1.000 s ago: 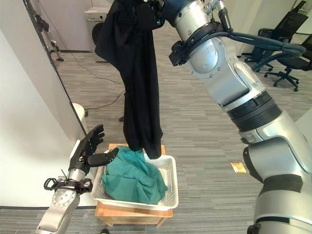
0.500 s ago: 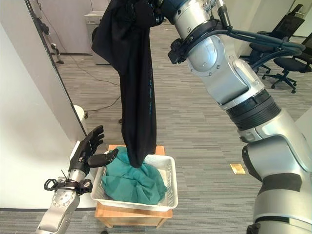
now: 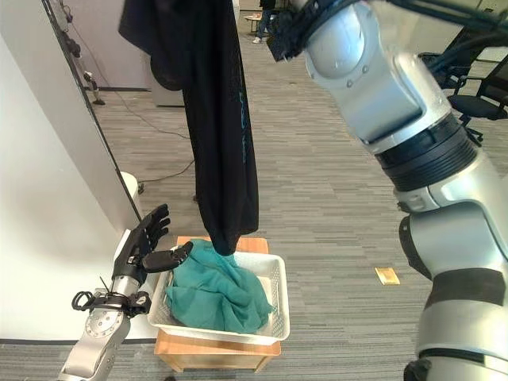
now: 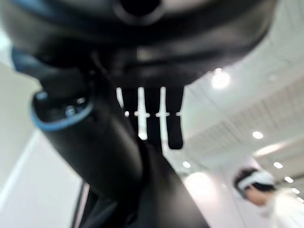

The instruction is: Pick up bed clothes into laundry basket.

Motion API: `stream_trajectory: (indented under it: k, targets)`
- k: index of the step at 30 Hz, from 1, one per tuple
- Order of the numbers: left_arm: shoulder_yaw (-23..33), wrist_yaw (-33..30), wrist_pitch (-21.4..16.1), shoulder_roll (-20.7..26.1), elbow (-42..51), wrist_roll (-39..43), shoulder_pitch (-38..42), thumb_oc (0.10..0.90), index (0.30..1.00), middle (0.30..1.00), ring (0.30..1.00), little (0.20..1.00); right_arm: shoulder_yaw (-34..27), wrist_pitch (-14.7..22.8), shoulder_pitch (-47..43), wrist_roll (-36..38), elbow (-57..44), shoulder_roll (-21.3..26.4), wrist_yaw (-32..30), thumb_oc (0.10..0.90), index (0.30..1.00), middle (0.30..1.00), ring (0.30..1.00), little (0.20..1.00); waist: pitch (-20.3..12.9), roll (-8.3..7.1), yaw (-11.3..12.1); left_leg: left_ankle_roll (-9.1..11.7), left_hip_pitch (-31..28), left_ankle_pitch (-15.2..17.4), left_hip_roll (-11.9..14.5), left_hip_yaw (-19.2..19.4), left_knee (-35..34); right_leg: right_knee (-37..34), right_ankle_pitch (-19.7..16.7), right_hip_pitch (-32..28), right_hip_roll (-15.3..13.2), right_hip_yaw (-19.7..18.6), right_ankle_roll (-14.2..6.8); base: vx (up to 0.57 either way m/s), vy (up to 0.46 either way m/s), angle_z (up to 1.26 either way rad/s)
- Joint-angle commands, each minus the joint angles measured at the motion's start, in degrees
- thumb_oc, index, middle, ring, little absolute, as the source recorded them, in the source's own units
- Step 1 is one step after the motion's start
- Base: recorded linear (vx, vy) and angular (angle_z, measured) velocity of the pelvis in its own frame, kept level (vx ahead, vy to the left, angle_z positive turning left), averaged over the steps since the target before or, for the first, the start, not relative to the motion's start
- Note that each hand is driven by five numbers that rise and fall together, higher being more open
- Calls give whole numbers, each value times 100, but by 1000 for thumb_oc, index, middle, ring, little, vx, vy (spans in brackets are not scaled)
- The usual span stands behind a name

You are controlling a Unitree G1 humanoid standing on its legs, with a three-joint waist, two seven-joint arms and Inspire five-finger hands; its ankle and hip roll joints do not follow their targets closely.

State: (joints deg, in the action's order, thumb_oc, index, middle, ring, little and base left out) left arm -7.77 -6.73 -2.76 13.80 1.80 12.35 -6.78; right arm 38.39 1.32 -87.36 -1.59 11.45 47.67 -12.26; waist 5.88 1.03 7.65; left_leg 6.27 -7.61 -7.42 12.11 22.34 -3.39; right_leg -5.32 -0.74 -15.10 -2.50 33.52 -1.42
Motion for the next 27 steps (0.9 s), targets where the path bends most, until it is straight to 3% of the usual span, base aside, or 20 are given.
stream_trajectory:
  k: [1, 17, 27]
  targets:
    - [740, -564, -691, 1025, 5, 176, 105, 800, 900, 900, 900, 900, -138, 84, -888, 163, 800, -50, -551, 400, 300, 300, 300, 300, -793, -341, 455, 308, 385, -179, 192, 35, -161, 32, 884, -380, -470, -34, -288, 0, 0, 0]
    - [725, -634, -672, 970, -17, 102, 171, 800, 900, 900, 900, 900, -563, 156, -283, 85, 93, -15, -530, 400, 300, 300, 300, 300, -766, -248, 361, 299, 312, -145, 194, 47, -161, 32, 906, -420, -468, -63, -273, 0, 0, 0]
    - [659, -697, -628, 826, 4, -15, 218, 800, 900, 900, 900, 900, -1286, 165, 1261, -191, -772, -363, -273, 400, 300, 300, 300, 300, -628, -124, 325, 272, 324, -141, 194, 40, -161, 32, 910, -404, -459, -91, -249, 0, 0, 0]
